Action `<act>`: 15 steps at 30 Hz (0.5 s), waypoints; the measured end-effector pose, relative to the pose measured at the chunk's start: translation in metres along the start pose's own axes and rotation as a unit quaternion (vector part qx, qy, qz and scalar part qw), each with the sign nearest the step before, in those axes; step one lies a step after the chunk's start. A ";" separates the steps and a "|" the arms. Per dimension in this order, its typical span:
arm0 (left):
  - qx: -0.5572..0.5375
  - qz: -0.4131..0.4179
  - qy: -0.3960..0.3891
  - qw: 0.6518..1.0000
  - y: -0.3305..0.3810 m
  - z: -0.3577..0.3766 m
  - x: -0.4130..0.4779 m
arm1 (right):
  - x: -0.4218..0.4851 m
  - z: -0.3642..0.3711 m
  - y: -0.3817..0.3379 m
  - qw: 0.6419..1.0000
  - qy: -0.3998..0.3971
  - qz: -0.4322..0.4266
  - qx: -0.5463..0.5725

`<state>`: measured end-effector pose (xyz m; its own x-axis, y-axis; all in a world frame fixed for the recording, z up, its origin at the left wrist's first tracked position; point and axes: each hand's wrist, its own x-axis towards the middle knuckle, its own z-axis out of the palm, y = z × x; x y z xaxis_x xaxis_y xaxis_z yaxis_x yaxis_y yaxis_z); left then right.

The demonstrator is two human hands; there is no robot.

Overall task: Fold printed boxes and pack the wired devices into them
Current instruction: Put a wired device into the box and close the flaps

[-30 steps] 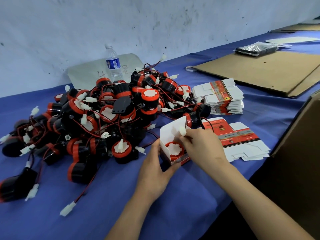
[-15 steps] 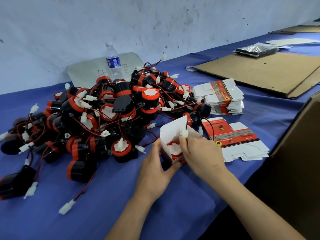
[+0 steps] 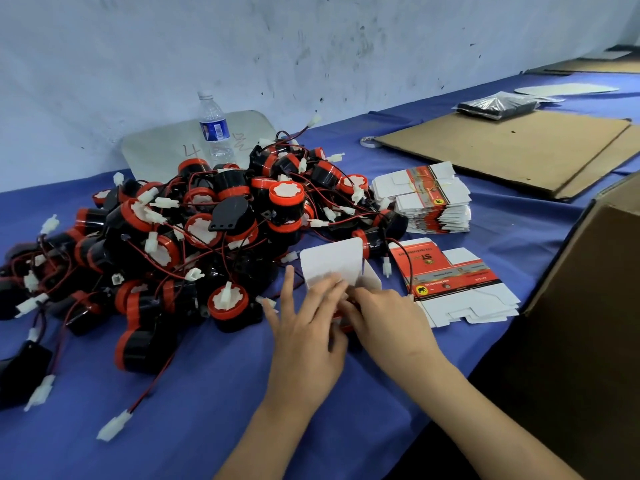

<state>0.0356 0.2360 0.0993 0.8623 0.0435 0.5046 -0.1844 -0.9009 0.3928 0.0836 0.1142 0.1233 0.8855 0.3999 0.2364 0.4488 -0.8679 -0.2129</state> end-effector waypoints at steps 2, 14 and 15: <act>-0.035 -0.006 -0.016 0.999 -0.001 -0.002 0.000 | -0.007 -0.002 -0.004 0.995 0.078 0.006 0.057; -0.109 -0.004 -0.024 0.994 -0.002 -0.003 -0.004 | 0.002 0.005 -0.007 0.955 0.289 -0.038 0.051; -0.112 -0.005 -0.019 0.994 -0.002 -0.003 -0.004 | 0.004 0.006 -0.004 0.954 0.296 -0.038 0.029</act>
<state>0.0313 0.2391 0.0992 0.8808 0.0325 0.4724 -0.2722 -0.7816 0.5612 0.0857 0.1212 0.1195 0.6357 0.2093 0.7430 0.5300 -0.8181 -0.2230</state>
